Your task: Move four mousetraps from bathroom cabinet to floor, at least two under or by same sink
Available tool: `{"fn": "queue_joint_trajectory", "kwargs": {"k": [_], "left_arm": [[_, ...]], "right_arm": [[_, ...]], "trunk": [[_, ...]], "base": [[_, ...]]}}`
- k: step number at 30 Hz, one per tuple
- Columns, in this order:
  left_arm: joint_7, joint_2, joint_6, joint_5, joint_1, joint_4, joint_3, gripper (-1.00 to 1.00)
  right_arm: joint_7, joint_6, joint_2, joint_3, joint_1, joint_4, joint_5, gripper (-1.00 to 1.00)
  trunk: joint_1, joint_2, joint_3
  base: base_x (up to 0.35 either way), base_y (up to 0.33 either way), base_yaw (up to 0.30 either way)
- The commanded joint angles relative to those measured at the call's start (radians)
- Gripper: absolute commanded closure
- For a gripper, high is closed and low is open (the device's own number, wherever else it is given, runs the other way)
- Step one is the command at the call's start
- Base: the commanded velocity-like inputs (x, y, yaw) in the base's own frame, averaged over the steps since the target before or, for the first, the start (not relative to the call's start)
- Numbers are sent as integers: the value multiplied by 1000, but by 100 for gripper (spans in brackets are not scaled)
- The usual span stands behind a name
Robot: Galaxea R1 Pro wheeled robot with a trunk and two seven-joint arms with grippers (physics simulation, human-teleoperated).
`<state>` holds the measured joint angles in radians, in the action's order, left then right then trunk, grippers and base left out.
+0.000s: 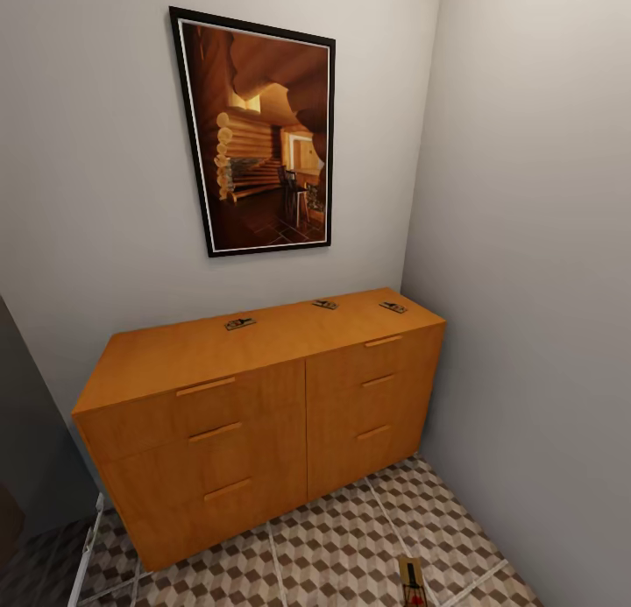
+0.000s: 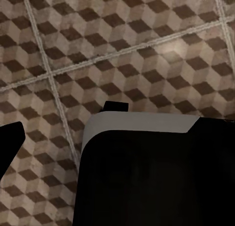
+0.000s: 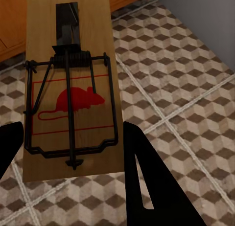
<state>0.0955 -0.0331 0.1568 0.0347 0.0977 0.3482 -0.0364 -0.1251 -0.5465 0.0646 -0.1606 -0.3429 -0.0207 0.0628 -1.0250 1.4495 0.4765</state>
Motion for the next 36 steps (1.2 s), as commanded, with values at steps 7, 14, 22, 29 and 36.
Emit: {"fn": "queue_joint_trajectory", "kwargs": {"k": [7, 14, 22, 29, 36], "left_arm": [[1, -2, 0, 1, 1, 43, 0, -100], [4, -1, -138, -1, -1, 162, 2, -100], [1, -3, -617, 2, -2, 621, 3, -100], [3, -32, -961, 2, -3, 1054, 40, -100], [7, -77, -1129, 1, -132, 1191, 61, -100]], "right_arm": [[-5, -2, 1, -5, -1, 1, 5, 100], [-5, -1, 0, -5, -1, 1, 5, 100], [-5, -1, 0, -5, -1, 1, 5, 100], [-5, -1, 0, -5, -1, 1, 5, 100], [-5, -1, 0, -5, -1, 1, 5, 100]], "trunk": [[0, 0, 1], [0, 0, 1], [0, 0, 1], [0, 0, 1], [0, 0, 1]], "base": [[0, 0, 0], [0, 0, 0], [0, 0, 0], [0, 0, 0], [0, 0, 0]]}}
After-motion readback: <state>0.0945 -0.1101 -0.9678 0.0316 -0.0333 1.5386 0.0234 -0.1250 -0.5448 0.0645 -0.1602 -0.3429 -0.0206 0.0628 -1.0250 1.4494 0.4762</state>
